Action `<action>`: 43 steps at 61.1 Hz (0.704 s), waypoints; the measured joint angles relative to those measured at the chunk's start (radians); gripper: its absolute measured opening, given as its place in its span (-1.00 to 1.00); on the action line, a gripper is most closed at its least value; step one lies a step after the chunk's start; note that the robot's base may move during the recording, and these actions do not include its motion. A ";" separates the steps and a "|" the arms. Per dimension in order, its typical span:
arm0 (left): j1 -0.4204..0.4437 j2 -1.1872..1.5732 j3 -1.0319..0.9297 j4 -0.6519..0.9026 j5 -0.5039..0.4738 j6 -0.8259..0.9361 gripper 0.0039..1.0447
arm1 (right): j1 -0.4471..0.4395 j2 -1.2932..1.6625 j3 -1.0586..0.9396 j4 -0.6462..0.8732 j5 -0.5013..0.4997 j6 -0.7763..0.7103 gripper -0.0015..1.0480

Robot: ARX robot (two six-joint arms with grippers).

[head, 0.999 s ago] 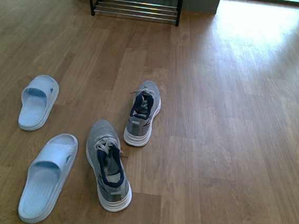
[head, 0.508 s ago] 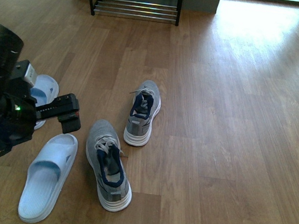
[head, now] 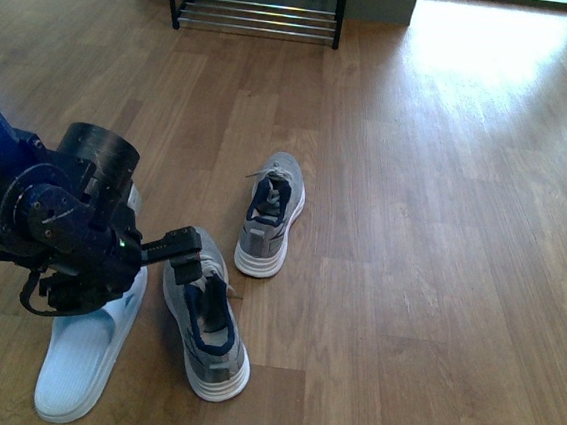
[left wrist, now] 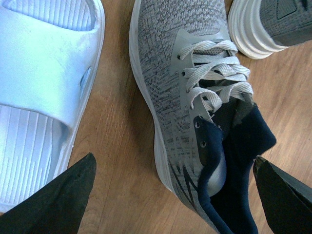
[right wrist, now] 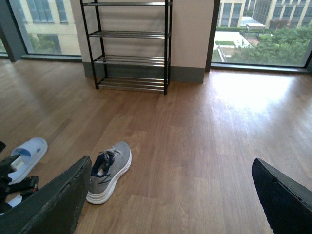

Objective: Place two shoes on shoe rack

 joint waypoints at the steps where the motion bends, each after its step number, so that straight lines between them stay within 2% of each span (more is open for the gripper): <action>1: 0.000 0.021 0.017 -0.004 0.001 0.000 0.83 | 0.000 0.000 0.000 0.000 0.000 0.000 0.82; 19: -0.032 0.198 0.216 -0.037 0.104 -0.022 0.83 | 0.000 0.000 0.000 0.000 0.000 0.000 0.82; 35: -0.046 0.267 0.280 -0.038 0.097 -0.054 0.83 | 0.000 0.000 0.000 0.000 0.000 0.000 0.82; 37: -0.046 0.272 0.282 -0.040 0.078 -0.055 0.79 | 0.000 0.000 0.000 0.000 0.000 0.000 0.82; 43: -0.048 0.286 0.283 -0.051 0.066 -0.060 0.49 | 0.000 0.000 0.000 0.000 0.000 0.000 0.82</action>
